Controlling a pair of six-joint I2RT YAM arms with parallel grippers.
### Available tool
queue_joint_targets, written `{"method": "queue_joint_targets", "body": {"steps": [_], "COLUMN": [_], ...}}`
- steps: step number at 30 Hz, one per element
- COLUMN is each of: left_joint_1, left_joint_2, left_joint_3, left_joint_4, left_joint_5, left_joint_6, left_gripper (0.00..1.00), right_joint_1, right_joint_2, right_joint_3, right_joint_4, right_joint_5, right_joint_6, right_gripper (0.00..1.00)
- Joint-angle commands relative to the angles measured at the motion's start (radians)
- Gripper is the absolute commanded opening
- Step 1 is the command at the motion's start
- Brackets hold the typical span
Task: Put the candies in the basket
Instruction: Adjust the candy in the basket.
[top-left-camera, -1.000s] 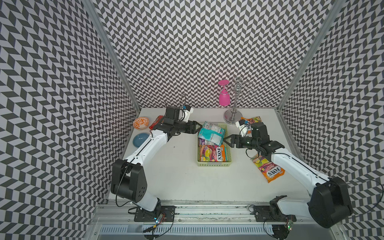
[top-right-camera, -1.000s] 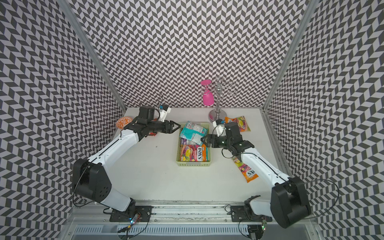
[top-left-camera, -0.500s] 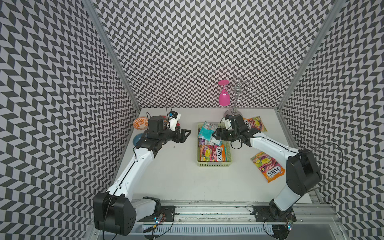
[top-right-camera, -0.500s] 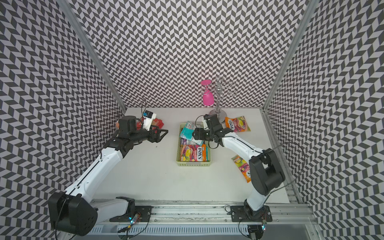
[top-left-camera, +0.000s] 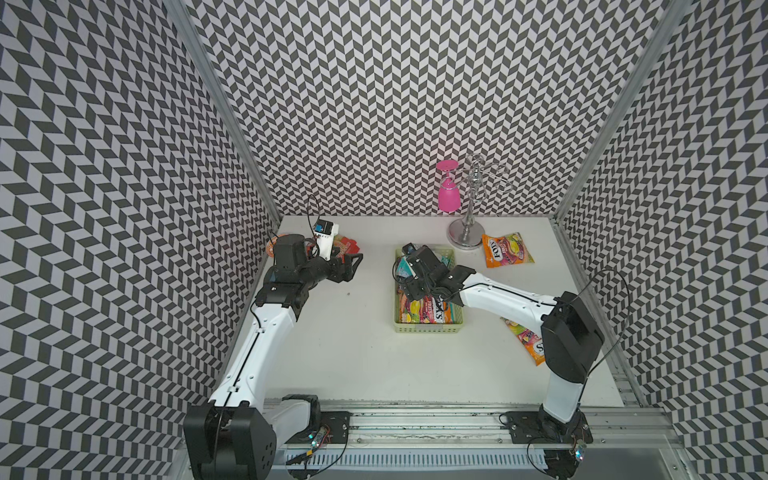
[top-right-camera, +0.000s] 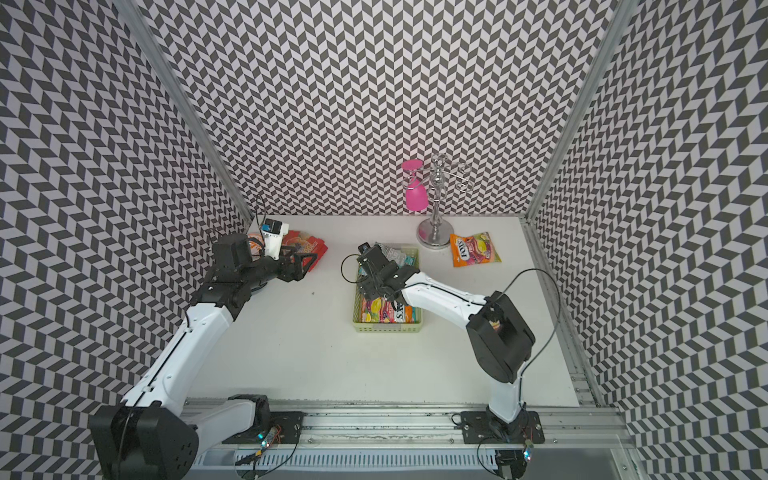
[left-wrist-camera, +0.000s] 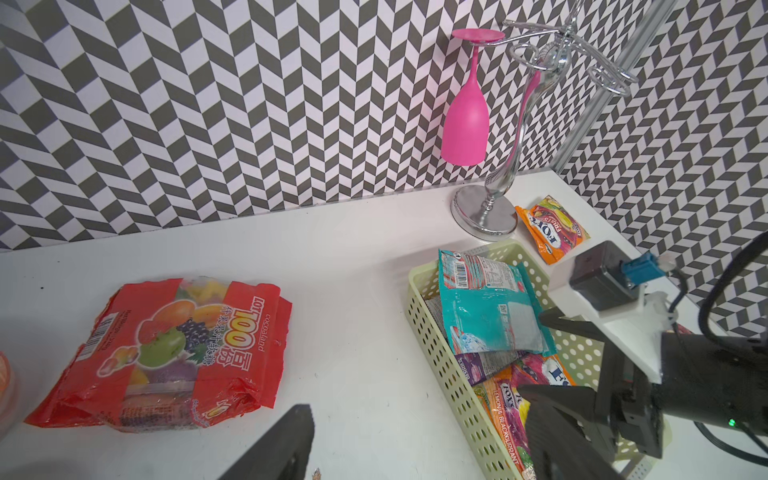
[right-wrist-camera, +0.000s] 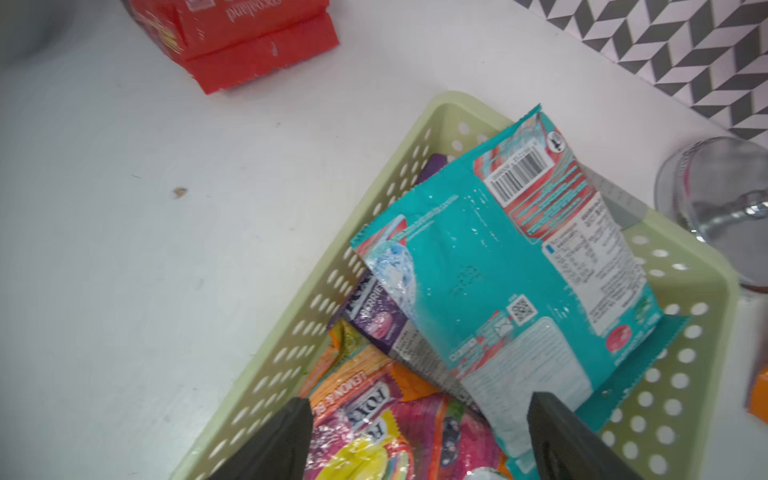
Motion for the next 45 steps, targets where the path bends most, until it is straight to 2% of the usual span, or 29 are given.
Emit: {"method": "queue_joint_targets", "body": {"steps": [1,5,14,16,18,22,23,26,37,41,45], "left_joint_1": [0.014,0.02,0.037,0.038,0.04,0.051,0.051,0.055,0.073,0.08,0.085], "left_joint_2": [-0.01,-0.014,-0.008,-0.007,-0.009,-0.009,-0.009,-0.014,-0.009,-0.014,-0.01], "left_joint_3": [0.008,-0.007,-0.008,-0.001,-0.012,-0.008,-0.005,-0.02,-0.008,-0.026,-0.012], "left_joint_4": [0.018,0.037,0.04,0.033,0.046,0.04,0.038,0.055,0.046,0.067,0.053], "left_joint_5": [0.001,0.032,0.049,0.046,0.053,0.059,0.059,0.068,0.077,0.087,0.085], "left_joint_6": [0.013,-0.001,-0.016,-0.016,-0.019,-0.025,-0.025,-0.03,-0.043,-0.052,-0.053], "left_gripper": [0.84,0.84,0.84,0.84,0.84,0.84,0.84,0.84,0.84,0.84,0.84], "right_joint_1": [0.007,0.019,0.023,0.022,0.022,0.024,0.024,0.028,0.04,0.052,0.07], "right_joint_2": [0.023,0.04,0.098,0.104,0.111,0.108,0.104,0.096,-0.053,-0.097,-0.102], "right_joint_3": [-0.038,-0.071,-0.062,-0.07,-0.072,-0.09,-0.099,-0.127,-0.321,-0.378,-0.385], "right_joint_4": [0.065,0.123,0.158,0.18,0.196,0.223,0.236,0.257,0.45,0.537,0.543], "right_joint_5": [0.118,0.146,0.178,0.192,0.2,0.256,0.263,0.277,0.312,0.315,0.291], "right_joint_6": [-0.188,-0.31,-0.372,-0.406,-0.438,-0.473,-0.487,-0.541,-0.757,-0.848,-0.867], "right_gripper": [0.84,0.83,0.79,0.72,0.57,0.53,0.48,0.25,0.03,0.02,0.02]}}
